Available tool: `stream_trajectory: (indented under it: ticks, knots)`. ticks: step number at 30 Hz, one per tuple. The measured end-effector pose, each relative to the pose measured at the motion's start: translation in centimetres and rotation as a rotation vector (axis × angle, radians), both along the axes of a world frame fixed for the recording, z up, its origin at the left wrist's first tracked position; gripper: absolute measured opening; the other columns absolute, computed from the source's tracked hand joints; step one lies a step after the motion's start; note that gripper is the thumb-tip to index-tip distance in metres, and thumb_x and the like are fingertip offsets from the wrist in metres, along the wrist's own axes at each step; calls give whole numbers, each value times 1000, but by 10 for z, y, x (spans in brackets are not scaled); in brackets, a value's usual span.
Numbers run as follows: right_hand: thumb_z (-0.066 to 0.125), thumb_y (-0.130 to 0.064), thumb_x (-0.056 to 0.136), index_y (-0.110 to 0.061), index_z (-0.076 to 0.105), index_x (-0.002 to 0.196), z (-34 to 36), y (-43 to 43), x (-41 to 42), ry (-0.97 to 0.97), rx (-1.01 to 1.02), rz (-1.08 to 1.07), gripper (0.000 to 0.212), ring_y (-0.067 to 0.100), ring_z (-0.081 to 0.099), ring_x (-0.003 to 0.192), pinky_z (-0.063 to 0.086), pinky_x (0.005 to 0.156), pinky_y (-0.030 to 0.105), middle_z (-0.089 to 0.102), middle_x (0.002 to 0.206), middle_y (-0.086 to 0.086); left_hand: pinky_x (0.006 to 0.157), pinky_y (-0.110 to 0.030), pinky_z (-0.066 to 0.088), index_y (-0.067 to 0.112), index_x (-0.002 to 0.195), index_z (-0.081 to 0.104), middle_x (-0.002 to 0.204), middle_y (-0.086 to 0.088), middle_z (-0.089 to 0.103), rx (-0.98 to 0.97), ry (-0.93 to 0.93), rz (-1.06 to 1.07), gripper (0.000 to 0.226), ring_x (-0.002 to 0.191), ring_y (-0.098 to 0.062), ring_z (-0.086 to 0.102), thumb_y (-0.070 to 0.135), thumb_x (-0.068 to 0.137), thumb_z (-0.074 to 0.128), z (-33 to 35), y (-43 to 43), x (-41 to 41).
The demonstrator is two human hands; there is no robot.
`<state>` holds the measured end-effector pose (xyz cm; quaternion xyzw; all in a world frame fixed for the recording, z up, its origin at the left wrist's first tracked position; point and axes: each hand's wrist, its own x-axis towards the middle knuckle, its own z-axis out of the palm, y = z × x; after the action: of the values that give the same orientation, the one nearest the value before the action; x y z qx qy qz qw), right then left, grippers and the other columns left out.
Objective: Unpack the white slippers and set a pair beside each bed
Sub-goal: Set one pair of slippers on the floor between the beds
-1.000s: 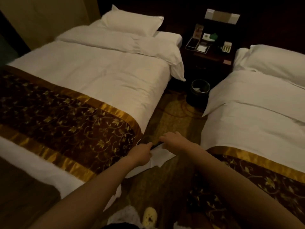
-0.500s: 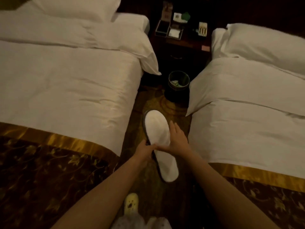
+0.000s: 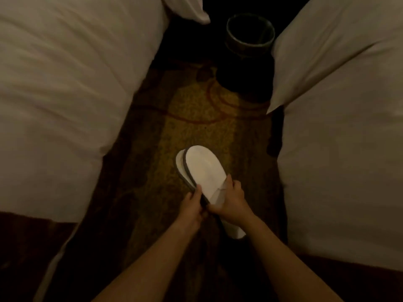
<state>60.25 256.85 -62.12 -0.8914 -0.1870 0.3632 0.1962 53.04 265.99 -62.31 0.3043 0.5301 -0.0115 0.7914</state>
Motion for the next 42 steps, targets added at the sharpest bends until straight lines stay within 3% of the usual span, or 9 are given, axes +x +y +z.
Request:
stream_trajectory:
  ticks: [8,13,22,27,30,33,37,39,42]
  knots:
    - [75,-38,73,-15,-5,149,-169,-13,80,-80,35,4,112,32,16,140,26,112,41,6,153,8,90,-39,49,12,143,35,141,-13,49,95,76,28,45,123,-32,52,26,101,39,-159,-1,4]
    - [73,-41,72,-17,-6,149,-206,-14,121,-349,-109,246,113,32,16,141,18,116,46,9,155,8,78,-36,51,13,142,38,140,-12,47,106,134,40,43,114,-27,53,23,100,42,-174,-8,-10]
    - [66,-44,78,-17,-5,150,-221,-6,132,-350,-122,406,104,24,-5,147,-3,117,47,-8,160,5,53,-29,53,18,143,29,137,-14,45,208,157,-4,53,115,-32,54,10,95,49,-153,2,-12]
    - [63,-62,69,-42,27,141,-171,-37,75,105,410,13,83,-2,14,137,19,109,21,19,151,-21,54,-31,54,19,144,26,139,-15,45,208,134,20,55,118,-34,54,10,94,49,-153,13,9]
    - [68,-66,57,-52,31,133,-142,-58,44,235,359,184,87,-5,21,136,23,108,18,25,145,-26,54,-32,54,19,145,25,139,-17,45,182,128,26,57,120,-35,54,9,94,48,-149,17,21]
    - [76,-26,75,-27,44,138,-140,-64,35,118,336,227,71,3,34,131,29,110,18,39,142,-12,61,-36,55,15,146,27,137,-18,47,86,96,74,56,118,-34,55,7,94,47,-142,21,29]
    - [59,12,82,-1,60,120,-145,-62,26,-53,524,-45,40,14,55,110,38,83,-5,57,114,-2,60,-33,58,14,142,34,131,-11,55,125,8,-19,52,101,-27,63,23,94,53,-130,26,31]
    - [60,8,83,2,60,118,-146,-64,28,-6,581,-161,36,17,57,104,44,80,0,59,112,2,70,-39,59,14,141,33,128,-8,52,320,113,-23,56,100,-26,61,34,93,54,-130,33,30]
    - [66,-6,83,-6,66,110,-145,-77,31,238,555,-268,27,24,65,101,53,89,33,68,113,13,103,-46,42,17,145,27,149,-13,29,740,384,-140,68,131,-35,38,41,89,57,-135,56,18]
